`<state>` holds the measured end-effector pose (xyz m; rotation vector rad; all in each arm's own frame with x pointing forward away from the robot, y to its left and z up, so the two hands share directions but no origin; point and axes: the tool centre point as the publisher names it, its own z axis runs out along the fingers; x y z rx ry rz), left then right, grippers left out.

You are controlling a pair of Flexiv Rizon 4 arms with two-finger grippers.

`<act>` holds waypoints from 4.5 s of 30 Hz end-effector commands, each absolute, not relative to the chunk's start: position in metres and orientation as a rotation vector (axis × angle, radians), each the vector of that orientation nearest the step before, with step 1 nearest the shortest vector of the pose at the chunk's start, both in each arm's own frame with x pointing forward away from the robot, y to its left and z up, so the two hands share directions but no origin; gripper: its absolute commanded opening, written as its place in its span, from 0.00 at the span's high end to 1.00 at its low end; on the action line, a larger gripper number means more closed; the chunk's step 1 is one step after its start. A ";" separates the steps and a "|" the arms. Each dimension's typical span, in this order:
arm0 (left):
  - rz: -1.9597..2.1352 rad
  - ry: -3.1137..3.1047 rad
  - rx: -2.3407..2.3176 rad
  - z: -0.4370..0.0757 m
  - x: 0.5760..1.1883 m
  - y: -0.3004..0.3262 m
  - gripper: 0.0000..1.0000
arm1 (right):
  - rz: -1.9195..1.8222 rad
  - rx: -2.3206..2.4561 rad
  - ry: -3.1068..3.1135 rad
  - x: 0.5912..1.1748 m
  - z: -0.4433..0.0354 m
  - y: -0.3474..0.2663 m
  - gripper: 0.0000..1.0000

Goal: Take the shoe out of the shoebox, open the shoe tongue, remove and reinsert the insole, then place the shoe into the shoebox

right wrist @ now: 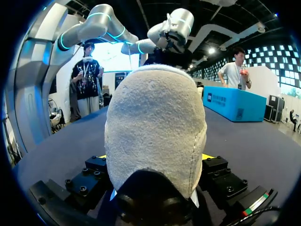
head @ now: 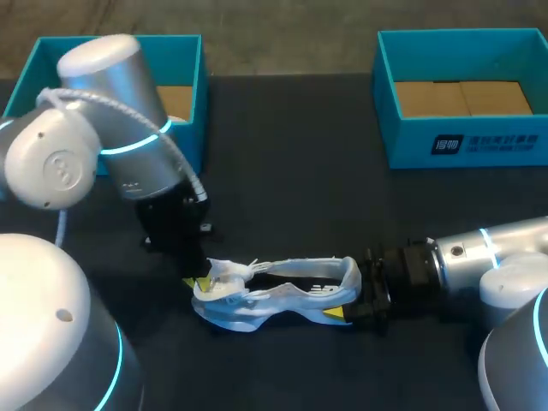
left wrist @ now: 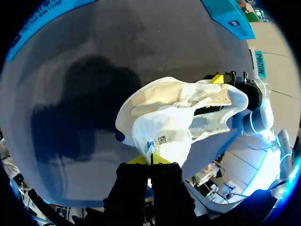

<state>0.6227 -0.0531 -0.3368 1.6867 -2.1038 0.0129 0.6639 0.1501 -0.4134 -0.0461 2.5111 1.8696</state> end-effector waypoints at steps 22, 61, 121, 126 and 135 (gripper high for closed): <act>0.322 -2.044 1.424 -0.284 0.633 -0.048 0.24 | 1.865 -0.043 2.513 0.663 -0.414 0.151 1.00; -0.027 -2.781 0.176 -0.142 0.639 -0.109 1.00 | 1.865 -0.043 2.513 0.663 -0.414 0.151 1.00; 0.162 -2.871 -0.485 -0.301 0.648 -0.208 1.00 | 1.865 -0.043 2.513 0.663 -0.414 0.151 1.00; 0.172 -2.860 -0.528 -0.314 0.645 -0.208 1.00 | 1.865 -0.043 2.513 0.663 -0.414 0.151 1.00; 0.194 -2.828 -0.501 -0.335 0.647 -0.208 1.00 | 1.865 -0.043 2.513 0.663 -0.414 0.151 1.00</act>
